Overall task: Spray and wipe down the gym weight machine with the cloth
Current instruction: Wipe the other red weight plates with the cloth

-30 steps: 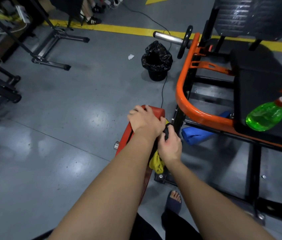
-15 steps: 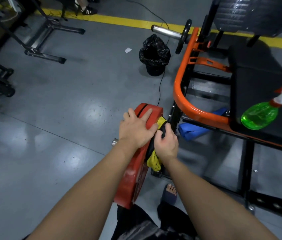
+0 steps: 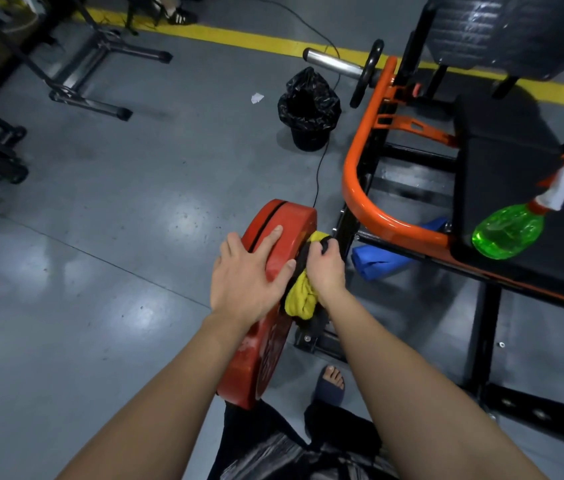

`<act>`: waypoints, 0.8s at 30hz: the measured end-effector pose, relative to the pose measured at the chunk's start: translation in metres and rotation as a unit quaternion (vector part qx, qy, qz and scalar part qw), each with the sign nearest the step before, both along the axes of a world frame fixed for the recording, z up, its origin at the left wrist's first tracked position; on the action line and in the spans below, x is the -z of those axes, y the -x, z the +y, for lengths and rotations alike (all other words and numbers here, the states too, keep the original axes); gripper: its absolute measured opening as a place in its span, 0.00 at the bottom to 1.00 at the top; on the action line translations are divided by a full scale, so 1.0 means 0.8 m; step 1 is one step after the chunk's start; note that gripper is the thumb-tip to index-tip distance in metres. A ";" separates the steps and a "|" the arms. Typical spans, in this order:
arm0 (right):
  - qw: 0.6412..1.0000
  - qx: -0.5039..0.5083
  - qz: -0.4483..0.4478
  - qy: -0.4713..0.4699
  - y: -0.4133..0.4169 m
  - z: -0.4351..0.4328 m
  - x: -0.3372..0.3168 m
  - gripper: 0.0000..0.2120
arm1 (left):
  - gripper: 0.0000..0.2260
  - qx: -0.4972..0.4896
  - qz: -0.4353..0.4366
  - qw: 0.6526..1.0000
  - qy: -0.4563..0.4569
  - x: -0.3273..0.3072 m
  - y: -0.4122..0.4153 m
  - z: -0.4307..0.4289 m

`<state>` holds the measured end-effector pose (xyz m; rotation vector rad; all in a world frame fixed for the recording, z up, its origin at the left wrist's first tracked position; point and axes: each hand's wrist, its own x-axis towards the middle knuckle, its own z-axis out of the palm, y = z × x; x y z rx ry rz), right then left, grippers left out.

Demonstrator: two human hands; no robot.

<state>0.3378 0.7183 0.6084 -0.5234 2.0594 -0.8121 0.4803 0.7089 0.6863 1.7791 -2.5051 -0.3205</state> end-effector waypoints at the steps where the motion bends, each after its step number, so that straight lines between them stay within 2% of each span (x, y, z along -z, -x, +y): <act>1: 1.000 -0.002 -0.012 -0.005 0.001 -0.001 -0.001 0.19 | 0.29 -0.003 0.006 1.000 -0.002 0.000 -0.002 0.002; 3: 1.000 -0.005 0.006 0.018 -0.005 0.009 -0.012 0.15 | 0.28 -0.006 0.018 1.000 0.001 -0.001 -0.005 0.006; 6: 0.990 0.016 0.064 0.123 -0.033 0.048 -0.045 0.11 | 0.26 -0.001 0.048 0.999 0.019 0.000 -0.009 0.008; 9: 0.980 0.002 0.056 0.190 -0.046 0.075 -0.052 0.10 | 0.24 0.004 0.064 0.998 0.027 0.003 -0.013 0.011; 12: 0.983 -0.001 0.066 0.170 -0.017 0.034 -0.029 0.11 | 0.24 0.004 0.066 0.997 0.034 0.003 -0.017 0.016; 15: 0.998 0.010 0.019 0.054 0.017 -0.022 -0.007 0.11 | 0.23 -0.018 0.070 0.997 0.020 0.002 -0.017 0.017; 17: 0.999 0.028 0.033 0.027 0.011 -0.022 -0.013 0.13 | 0.22 -0.031 0.079 0.996 0.013 0.002 -0.017 0.020; 21: 0.984 0.074 0.042 0.157 -0.054 0.059 -0.048 0.06 | 0.21 -0.045 0.093 0.995 0.011 0.005 -0.019 0.021; 24: 0.978 0.045 0.050 0.197 -0.092 0.112 -0.057 0.13 | 0.22 -0.040 0.083 0.995 0.024 0.005 -0.020 0.028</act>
